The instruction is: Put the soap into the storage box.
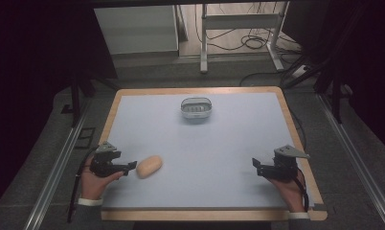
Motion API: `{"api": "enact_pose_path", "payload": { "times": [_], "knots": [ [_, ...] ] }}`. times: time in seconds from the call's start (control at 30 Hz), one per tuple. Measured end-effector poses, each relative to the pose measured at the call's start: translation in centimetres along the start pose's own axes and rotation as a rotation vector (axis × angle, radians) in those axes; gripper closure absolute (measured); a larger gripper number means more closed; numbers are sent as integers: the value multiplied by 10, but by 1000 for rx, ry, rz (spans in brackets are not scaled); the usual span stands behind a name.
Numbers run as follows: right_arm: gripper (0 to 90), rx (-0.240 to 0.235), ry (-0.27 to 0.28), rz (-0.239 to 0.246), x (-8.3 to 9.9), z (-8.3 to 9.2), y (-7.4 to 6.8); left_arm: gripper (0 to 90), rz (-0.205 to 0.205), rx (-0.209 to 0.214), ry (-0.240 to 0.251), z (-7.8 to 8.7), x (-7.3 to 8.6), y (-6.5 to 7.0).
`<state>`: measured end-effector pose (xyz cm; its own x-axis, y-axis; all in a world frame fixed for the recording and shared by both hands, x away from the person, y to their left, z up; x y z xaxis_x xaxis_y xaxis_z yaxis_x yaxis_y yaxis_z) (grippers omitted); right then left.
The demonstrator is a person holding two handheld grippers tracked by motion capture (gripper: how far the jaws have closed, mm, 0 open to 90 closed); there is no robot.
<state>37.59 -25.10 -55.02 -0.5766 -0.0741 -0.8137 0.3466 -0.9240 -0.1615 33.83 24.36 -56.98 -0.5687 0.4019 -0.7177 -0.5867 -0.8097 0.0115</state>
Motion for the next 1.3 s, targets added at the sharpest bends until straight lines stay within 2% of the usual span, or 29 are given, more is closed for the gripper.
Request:
{"api": "enact_pose_path", "payload": {
  "times": [0.07, 0.3, 0.53, 0.57, 0.67, 0.83, 0.97, 1.07, 1.23, 1.3],
  "knots": [
    [71, -6, 10, 9, -1, 2, -1, 168, 4, -2, 4, 1, -1, -2],
    [71, -12, -9, 5, 5, 0, 1, 174, 7, -5, -12, 0, 0, -2],
    [71, -12, 3, -5, 6, 6, 4, 186, -13, 0, -32, 0, -5, 2],
    [71, -27, -5, -3, 7, 6, 4, 188, -17, 6, -29, 1, -8, 3],
    [71, -20, -9, 1, 8, 6, 5, 193, -27, 44, -11, 5, -15, 9],
    [71, -22, 6, 0, 2, 10, 3, 202, -69, 53, -38, 12, -27, 14],
    [71, -11, 13, 4, 1, 12, 3, 198, -94, 57, -62, 12, -31, 17],
    [71, -15, 21, -12, 0, 16, 3, 199, -110, 68, -58, 12, -36, 21],
    [71, -2, 31, -10, -2, 19, 3, 201, -149, 98, -99, 3, -37, 28],
    [71, -6, 35, -28, -2, 20, 3, 200, -156, 102, -109, 1, -37, 29]
  ]
}}
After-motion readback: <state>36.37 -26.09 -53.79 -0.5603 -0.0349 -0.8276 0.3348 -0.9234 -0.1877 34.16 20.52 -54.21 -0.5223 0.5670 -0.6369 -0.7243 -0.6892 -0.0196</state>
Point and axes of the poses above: each handheld gripper's, and its own axes: z roughly backward along the jaws, x roughly out of its underside, y roughly to its right, the point moved 8 cm from there along -z, roughly forward along the jaws, and after that the axes turned 10 degrees about -z, right-handed, at the moved point
